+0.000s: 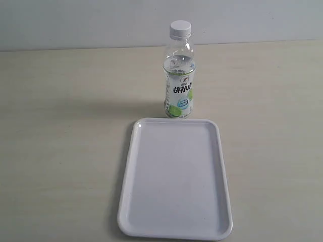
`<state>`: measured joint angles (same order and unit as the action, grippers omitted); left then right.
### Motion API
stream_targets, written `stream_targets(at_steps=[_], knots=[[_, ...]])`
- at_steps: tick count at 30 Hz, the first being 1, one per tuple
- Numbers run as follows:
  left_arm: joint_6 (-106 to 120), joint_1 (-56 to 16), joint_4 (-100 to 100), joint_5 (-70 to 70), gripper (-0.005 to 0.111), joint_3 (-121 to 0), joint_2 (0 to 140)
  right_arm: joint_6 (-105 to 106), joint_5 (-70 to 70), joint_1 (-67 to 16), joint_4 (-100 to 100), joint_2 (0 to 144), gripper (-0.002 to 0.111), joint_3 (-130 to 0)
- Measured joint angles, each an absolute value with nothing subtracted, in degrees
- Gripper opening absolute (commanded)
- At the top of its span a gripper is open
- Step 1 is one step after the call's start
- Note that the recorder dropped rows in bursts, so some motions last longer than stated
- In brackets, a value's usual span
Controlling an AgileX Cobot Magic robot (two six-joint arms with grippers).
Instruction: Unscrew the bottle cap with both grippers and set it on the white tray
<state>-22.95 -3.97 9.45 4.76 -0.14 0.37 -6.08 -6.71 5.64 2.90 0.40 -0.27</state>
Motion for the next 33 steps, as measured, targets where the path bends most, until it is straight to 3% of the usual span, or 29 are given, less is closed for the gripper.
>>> stream_targets(at_steps=[26, 30, 33], knots=[[-30.1, -4.0, 12.1, 17.6, 0.000, -0.1, 2.5, -6.1, -6.7, 5.6, 2.9, 0.4, 0.000, -0.3], [-34.9, -4.0, 19.0, 31.0, 0.000, -0.1, 11.4, -6.1, -6.7, 5.6, 2.9, 0.4, 0.000, -0.3], [-33.5, -4.0, 21.7, 36.0, 0.000, -2.8, 26.6, -6.1, -6.7, 5.6, 2.9, 0.4, 0.000, -0.3]])
